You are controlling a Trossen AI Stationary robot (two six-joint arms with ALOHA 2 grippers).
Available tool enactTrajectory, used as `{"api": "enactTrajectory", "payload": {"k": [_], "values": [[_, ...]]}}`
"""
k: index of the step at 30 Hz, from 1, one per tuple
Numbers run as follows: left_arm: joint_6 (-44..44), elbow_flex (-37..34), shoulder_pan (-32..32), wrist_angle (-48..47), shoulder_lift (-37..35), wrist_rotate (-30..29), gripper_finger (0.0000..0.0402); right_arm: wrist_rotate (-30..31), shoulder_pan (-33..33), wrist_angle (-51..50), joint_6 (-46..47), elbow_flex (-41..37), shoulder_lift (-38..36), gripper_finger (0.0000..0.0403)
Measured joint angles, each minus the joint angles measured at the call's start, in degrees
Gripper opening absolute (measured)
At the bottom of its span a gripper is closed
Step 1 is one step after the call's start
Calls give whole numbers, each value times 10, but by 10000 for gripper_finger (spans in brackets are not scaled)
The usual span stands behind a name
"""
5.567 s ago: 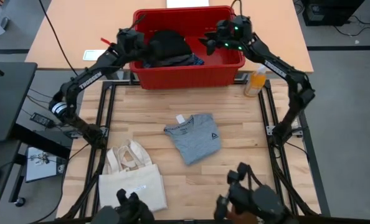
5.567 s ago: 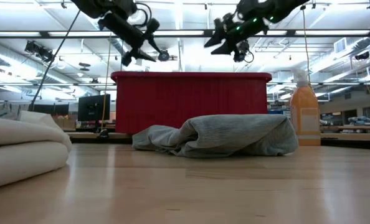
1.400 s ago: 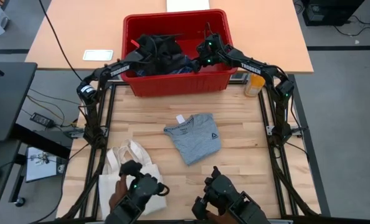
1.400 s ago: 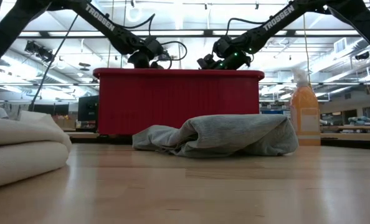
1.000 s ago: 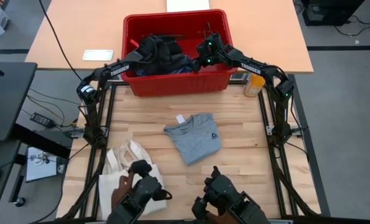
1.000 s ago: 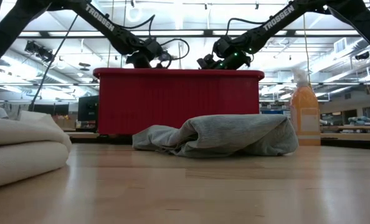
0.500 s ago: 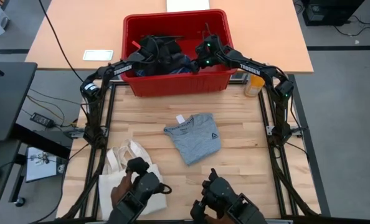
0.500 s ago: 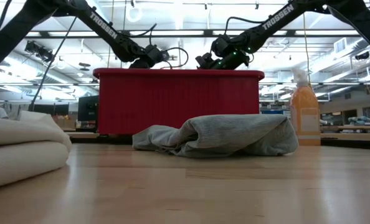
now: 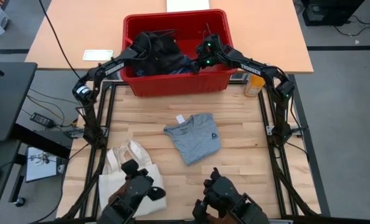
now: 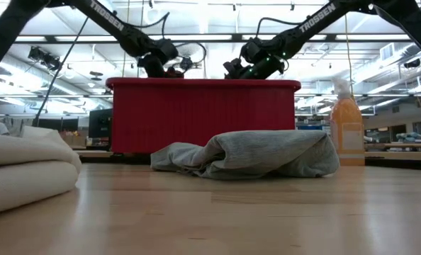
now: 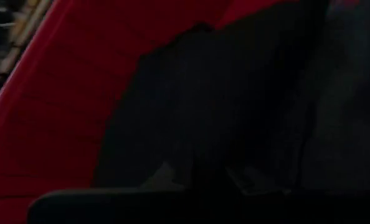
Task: Fold laundry
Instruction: Remove the black t-shirt from the red organizer bin
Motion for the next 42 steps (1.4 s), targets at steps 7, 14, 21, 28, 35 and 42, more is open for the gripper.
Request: {"api": "enactTrajectory", "payload": {"k": [7,14,21,28,35,42], "values": [[-39,0,-5,-33,-48,96,26,15,1,22,-171,0,-30,249],[-75,0,-14,-36,-62,129,26,110,31,61,-323,1,-30,246],[-96,1,-31,-35,-69,152,27,201,74,66,-400,1,-29,268],[-108,1,-57,-12,-74,173,26,257,78,117,-412,1,-28,307],[-108,1,-63,33,-89,179,26,236,58,109,-410,1,-28,302],[-145,1,-56,65,-96,187,26,207,54,109,-403,1,-28,284]]}}
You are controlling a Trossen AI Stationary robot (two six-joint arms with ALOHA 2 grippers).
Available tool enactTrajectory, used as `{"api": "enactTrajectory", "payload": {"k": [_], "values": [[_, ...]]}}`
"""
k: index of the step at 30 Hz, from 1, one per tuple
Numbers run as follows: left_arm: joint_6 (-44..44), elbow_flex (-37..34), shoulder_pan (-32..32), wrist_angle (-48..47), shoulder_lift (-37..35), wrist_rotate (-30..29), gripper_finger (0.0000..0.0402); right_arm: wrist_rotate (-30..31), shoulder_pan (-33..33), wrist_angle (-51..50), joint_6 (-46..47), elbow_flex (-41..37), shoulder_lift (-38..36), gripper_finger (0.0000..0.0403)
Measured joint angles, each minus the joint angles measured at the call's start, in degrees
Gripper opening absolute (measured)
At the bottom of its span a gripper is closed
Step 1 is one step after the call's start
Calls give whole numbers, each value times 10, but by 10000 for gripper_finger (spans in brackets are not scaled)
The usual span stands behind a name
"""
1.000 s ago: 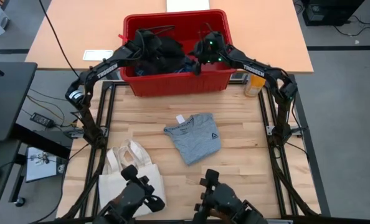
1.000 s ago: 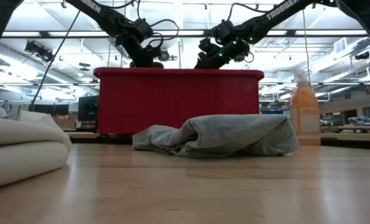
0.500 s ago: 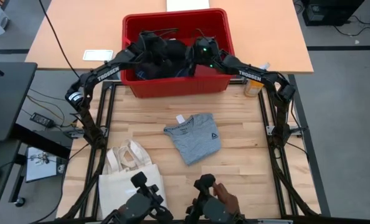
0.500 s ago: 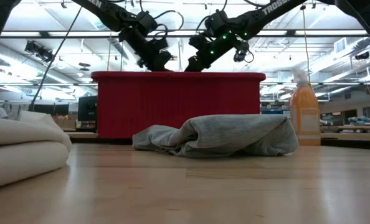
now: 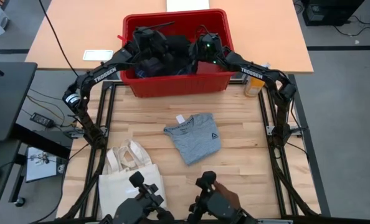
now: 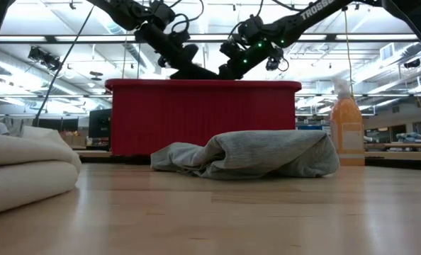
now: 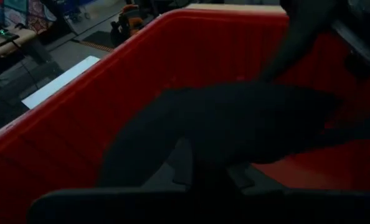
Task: Fold laundry
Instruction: Remove the black t-shirt from the red organizer bin
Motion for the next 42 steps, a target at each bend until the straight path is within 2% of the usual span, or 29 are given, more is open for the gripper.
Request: {"api": "enactTrajectory", "payload": {"k": [4,10,14,17,23,24,31,36,42], "values": [[-18,0,-1,4,-1,5,26,9,16,19,-2,-1,1,280],[-17,0,-7,14,-9,58,26,66,20,38,-8,0,1,278],[3,0,-6,1,-23,74,26,85,6,22,-5,0,0,257],[20,0,-1,-13,-35,100,26,61,-2,4,-8,0,-9,208],[17,1,10,-62,-40,162,26,11,1,-27,-44,-1,-46,37],[10,0,10,-62,-40,175,26,6,2,-34,-49,-1,-52,27],[-54,15,5,-68,-53,238,26,-25,4,-136,-40,-1,-107,47],[-43,75,-16,-142,-53,244,26,-53,11,-212,-39,-1,-156,30],[-39,112,-53,-208,-53,242,26,-47,38,-293,-39,0,-197,40]]}}
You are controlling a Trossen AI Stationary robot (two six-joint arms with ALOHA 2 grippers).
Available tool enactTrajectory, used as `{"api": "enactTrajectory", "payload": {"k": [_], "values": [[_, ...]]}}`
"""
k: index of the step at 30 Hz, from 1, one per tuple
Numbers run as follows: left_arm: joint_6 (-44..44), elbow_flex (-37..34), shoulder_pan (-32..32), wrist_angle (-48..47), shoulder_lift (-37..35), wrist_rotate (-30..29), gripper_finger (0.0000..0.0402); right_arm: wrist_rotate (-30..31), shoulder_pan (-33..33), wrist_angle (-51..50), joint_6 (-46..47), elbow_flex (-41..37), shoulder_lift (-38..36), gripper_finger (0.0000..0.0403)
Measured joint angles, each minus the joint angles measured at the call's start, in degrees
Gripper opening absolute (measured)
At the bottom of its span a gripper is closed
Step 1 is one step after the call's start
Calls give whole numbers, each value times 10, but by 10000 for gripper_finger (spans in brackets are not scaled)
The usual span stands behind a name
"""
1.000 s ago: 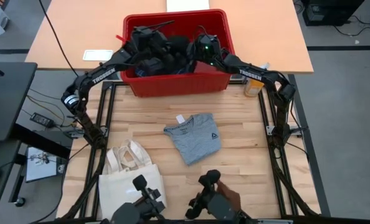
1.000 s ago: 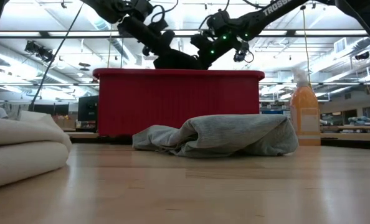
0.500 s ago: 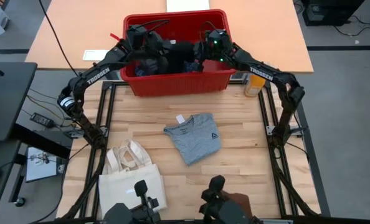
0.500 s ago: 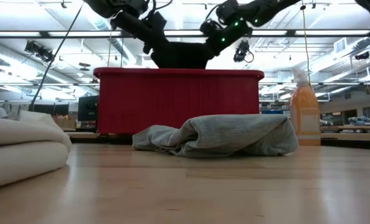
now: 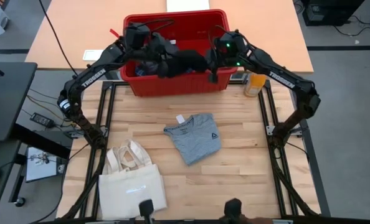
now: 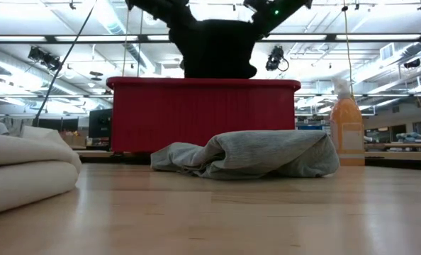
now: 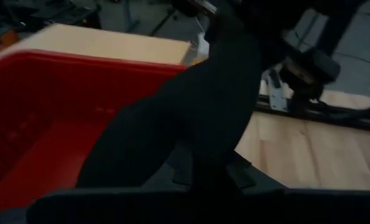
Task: Fold laundry
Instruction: Remove the black t-shirt from the red organizer bin
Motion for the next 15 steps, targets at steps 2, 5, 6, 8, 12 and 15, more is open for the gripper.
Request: {"api": "enactTrajectory", "payload": {"k": [2,5,6,8,12,15], "values": [[5,0,-18,-18,0,-3,26,1,7,-31,0,0,-9,42],[5,0,-46,-55,0,-4,26,-3,18,-93,0,0,-24,42],[5,0,-56,-66,0,-5,26,-8,21,-112,-1,0,-28,42],[5,0,-78,-78,2,-9,26,-22,27,-148,-1,0,-34,42],[21,1,-116,-112,9,-29,26,-43,40,-201,-1,0,-38,42],[22,1,-139,-153,19,-42,26,-45,54,-237,-1,-1,-37,42]]}}
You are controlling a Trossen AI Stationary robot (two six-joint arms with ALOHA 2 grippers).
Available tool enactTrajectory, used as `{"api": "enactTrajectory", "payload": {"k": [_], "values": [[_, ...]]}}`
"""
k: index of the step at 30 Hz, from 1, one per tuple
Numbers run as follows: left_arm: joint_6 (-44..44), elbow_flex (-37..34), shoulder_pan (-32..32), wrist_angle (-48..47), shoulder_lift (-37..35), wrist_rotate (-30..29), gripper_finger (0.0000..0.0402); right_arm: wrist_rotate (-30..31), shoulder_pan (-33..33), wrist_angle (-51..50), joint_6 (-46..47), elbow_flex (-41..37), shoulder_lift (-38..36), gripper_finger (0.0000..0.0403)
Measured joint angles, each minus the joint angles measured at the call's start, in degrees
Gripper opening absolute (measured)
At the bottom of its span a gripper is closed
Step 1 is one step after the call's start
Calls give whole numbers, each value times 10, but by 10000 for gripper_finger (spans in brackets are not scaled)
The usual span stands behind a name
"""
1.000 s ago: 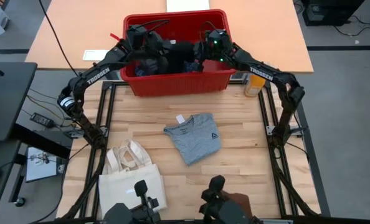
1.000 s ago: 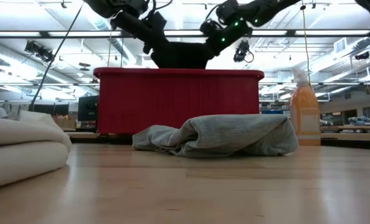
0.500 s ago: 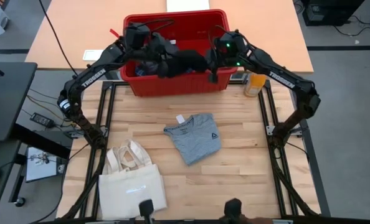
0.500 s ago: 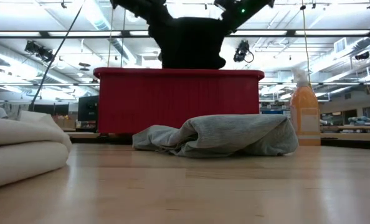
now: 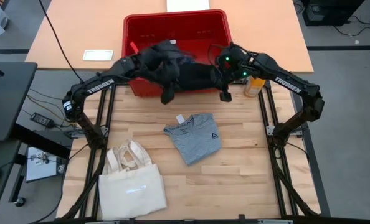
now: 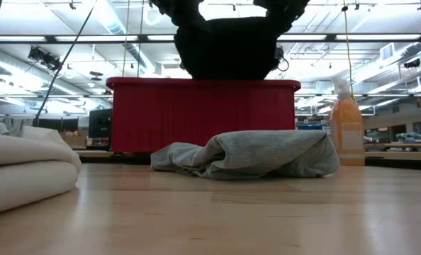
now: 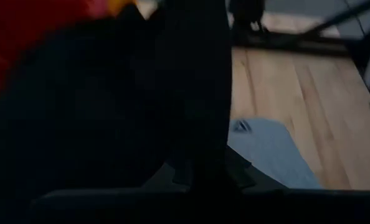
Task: Fold laundry
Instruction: Remove the black t-shirt from the red organizer bin
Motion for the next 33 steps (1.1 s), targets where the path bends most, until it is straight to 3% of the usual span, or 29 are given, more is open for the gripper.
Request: {"api": "enactTrajectory", "payload": {"k": [11,18,29,33], "values": [[-32,-24,-66,-56,13,-86,28,33,55,8,61,-82,0,43],[-48,-132,-109,34,12,-149,28,82,83,20,88,-127,0,43],[-77,-219,-159,137,9,-157,27,37,117,-7,119,-162,0,43],[-64,-234,-171,148,8,-199,27,83,137,7,109,-168,0,43]]}}
